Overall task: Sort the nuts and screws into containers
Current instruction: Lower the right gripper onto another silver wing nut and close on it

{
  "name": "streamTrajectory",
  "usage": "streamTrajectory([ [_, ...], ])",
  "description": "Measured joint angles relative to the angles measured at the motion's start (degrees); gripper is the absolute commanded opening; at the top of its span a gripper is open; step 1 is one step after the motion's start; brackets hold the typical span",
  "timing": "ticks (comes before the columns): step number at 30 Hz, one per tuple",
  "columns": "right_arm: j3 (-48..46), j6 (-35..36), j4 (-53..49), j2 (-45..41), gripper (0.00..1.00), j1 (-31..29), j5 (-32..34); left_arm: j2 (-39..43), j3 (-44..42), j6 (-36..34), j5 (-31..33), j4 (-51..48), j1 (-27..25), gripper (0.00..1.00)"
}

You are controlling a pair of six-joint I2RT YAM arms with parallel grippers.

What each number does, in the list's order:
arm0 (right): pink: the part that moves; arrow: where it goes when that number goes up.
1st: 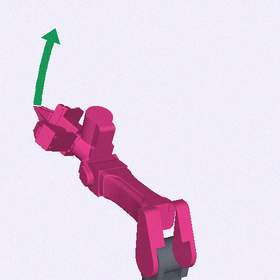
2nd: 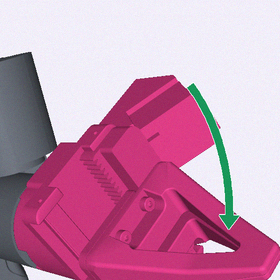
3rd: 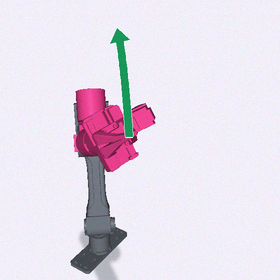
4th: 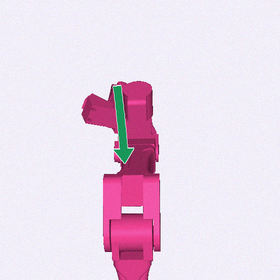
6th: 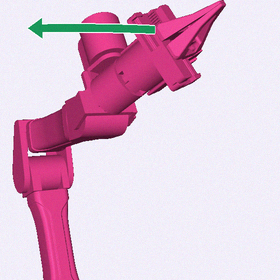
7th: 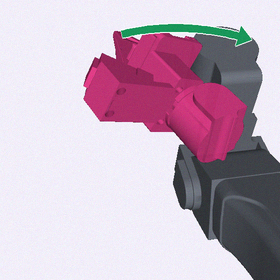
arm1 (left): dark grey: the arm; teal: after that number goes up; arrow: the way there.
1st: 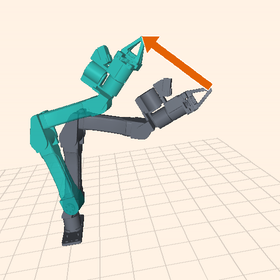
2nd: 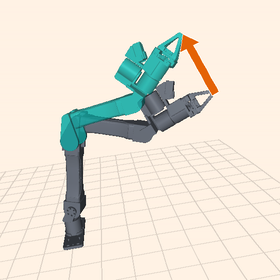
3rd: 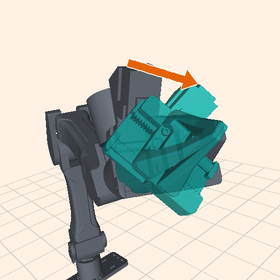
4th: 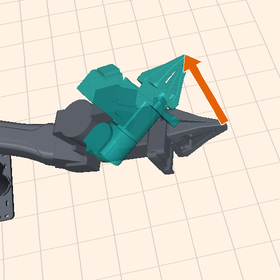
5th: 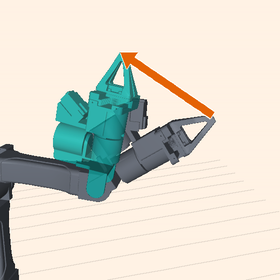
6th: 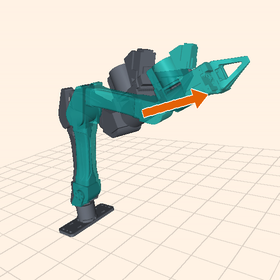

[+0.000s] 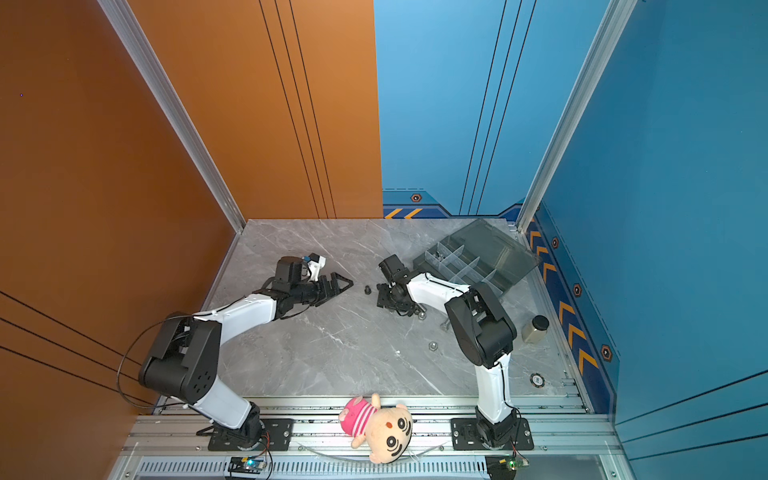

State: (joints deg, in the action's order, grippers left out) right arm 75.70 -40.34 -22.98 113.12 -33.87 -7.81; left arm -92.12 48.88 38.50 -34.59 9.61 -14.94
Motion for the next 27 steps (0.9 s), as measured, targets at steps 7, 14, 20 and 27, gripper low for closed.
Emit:
streamTrajectory([
  [7,1.29,1.11,-1.11,0.55,0.41,-0.13,0.72,-0.07,0.00,0.00,0.00,0.07,0.04,0.98],
  [14,1.66,1.95,-1.86,1.49,0.37,-0.83,2.12,-0.07,-0.02,0.00,-0.02,0.07,0.55,0.98],
  [20,2.03,2.84,-2.54,1.81,0.28,-1.25,3.52,-0.07,-0.11,0.00,-0.04,0.09,1.01,0.98],
  [27,2.03,3.48,-2.80,1.90,0.20,-1.38,4.42,-0.04,-0.35,0.00,-0.04,0.17,1.01,0.98],
])
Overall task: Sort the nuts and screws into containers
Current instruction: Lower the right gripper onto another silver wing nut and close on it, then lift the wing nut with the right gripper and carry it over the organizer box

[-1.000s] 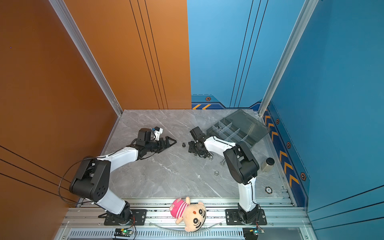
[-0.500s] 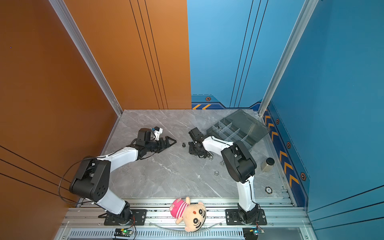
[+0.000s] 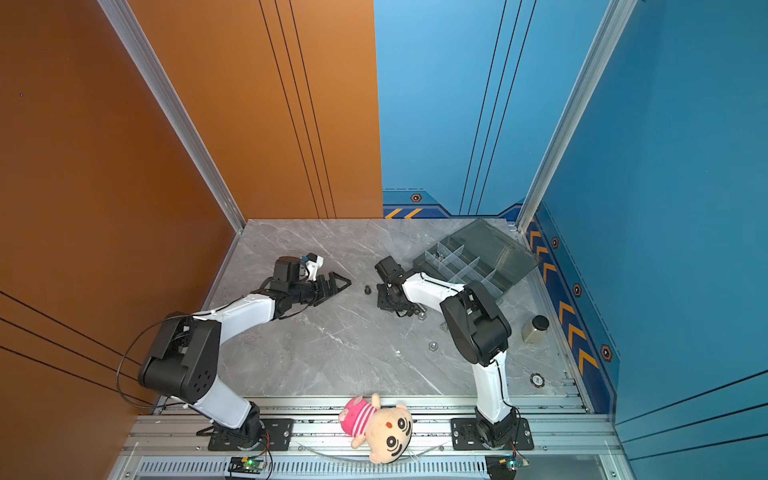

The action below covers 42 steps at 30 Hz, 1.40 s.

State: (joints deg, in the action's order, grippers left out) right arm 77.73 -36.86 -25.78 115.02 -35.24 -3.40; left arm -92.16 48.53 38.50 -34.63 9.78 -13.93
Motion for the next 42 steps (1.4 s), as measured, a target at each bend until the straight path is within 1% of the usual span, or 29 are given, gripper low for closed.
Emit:
streamTrajectory([
  [1,0.00,0.00,0.00,0.00,0.18,-0.02,0.11,-0.02,-0.07,0.00,0.00,0.00,0.00,0.98],
  [4,0.02,0.17,-0.04,0.00,0.08,-0.02,0.33,-0.02,-0.28,0.00,0.00,0.09,0.04,0.98],
  [6,0.02,0.39,0.00,0.00,0.00,-0.02,0.52,-0.02,-0.44,0.00,0.00,0.13,0.04,0.98],
  [10,-0.74,1.60,1.49,-0.33,0.00,0.09,-0.09,0.00,-0.57,0.00,0.00,0.31,0.04,0.97],
  [14,-2.99,3.89,4.66,-1.57,0.00,1.09,-4.70,0.00,-0.57,0.00,0.00,0.31,0.07,0.98],
  [18,-3.43,6.84,5.38,-3.50,0.00,2.27,-9.53,0.00,-0.57,0.02,0.00,0.33,0.07,0.98],
  [24,-0.83,10.86,4.87,-7.78,0.00,4.96,-13.20,0.00,-0.57,0.17,0.00,0.33,0.04,0.98],
  [28,0.61,12.52,4.26,-10.23,0.00,8.85,-14.47,0.00,-0.59,0.17,0.00,0.33,0.04,0.98],
  [33,2.75,13.81,2.19,-12.07,0.00,15.34,-13.99,0.00,-0.59,0.26,0.00,0.33,0.04,0.98],
  [38,8.85,14.60,-0.33,-11.21,0.00,22.60,-11.52,0.00,-0.57,0.61,0.00,0.33,-0.22,0.98],
  [42,14.75,14.62,-1.36,-7.85,0.00,27.32,-9.79,0.00,-0.57,0.66,0.00,0.35,-0.98,0.98],
])
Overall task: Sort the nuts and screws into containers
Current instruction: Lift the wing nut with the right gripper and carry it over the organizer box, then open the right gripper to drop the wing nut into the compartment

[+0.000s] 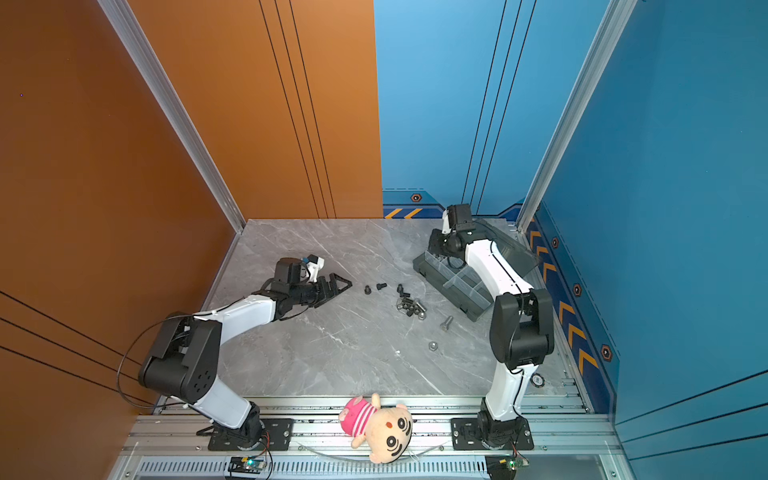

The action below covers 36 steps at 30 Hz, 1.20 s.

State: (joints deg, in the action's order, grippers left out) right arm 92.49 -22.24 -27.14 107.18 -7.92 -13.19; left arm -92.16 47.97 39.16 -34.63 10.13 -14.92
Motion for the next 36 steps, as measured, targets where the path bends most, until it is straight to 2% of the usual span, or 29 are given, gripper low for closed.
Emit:
streamTrajectory([
  [4,5.86,0.24,-1.44,5.60,0.00,2.38,1.51,0.00,0.13,0.39,0.00,0.00,-0.52,0.98],
  [11,16.92,1.70,-5.97,16.22,0.00,2.36,3.41,0.00,0.66,1.05,0.00,0.02,-0.55,0.98],
  [23,18.36,1.92,-9.27,19.91,0.01,2.25,4.59,-0.02,1.38,1.27,0.00,0.02,-1.03,0.98],
  [36,18.34,2.89,-9.44,20.22,0.22,1.86,6.01,0.00,1.36,1.49,0.00,0.94,-1.70,0.98],
])
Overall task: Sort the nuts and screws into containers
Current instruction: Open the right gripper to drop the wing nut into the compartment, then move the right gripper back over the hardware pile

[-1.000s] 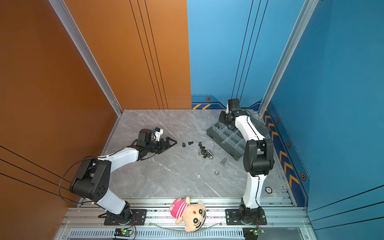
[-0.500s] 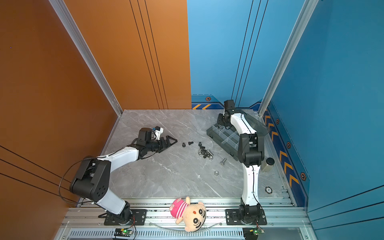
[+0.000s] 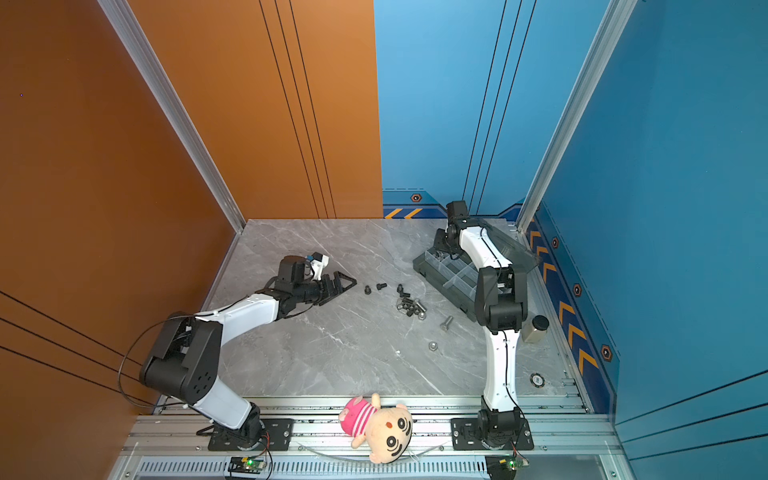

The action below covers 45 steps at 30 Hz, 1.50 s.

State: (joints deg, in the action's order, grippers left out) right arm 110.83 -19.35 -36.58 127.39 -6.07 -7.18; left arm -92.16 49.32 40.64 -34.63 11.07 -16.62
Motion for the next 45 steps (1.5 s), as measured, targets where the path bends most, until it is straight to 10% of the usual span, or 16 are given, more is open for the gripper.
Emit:
streamTrajectory([
  [19,-2.10,2.03,-0.37,-0.46,0.42,-0.37,-0.90,-0.02,0.00,1.75,-0.46,1.64,-0.46,0.98],
  [34,-27.78,0.83,2.29,-23.45,0.48,-11.61,-7.10,-1.16,-0.02,3.96,-1.75,4.50,-0.74,0.98],
  [45,-40.96,-6.97,8.20,-24.87,0.48,-21.18,-8.28,-1.31,-0.13,4.28,-2.54,5.51,-0.74,0.98],
])
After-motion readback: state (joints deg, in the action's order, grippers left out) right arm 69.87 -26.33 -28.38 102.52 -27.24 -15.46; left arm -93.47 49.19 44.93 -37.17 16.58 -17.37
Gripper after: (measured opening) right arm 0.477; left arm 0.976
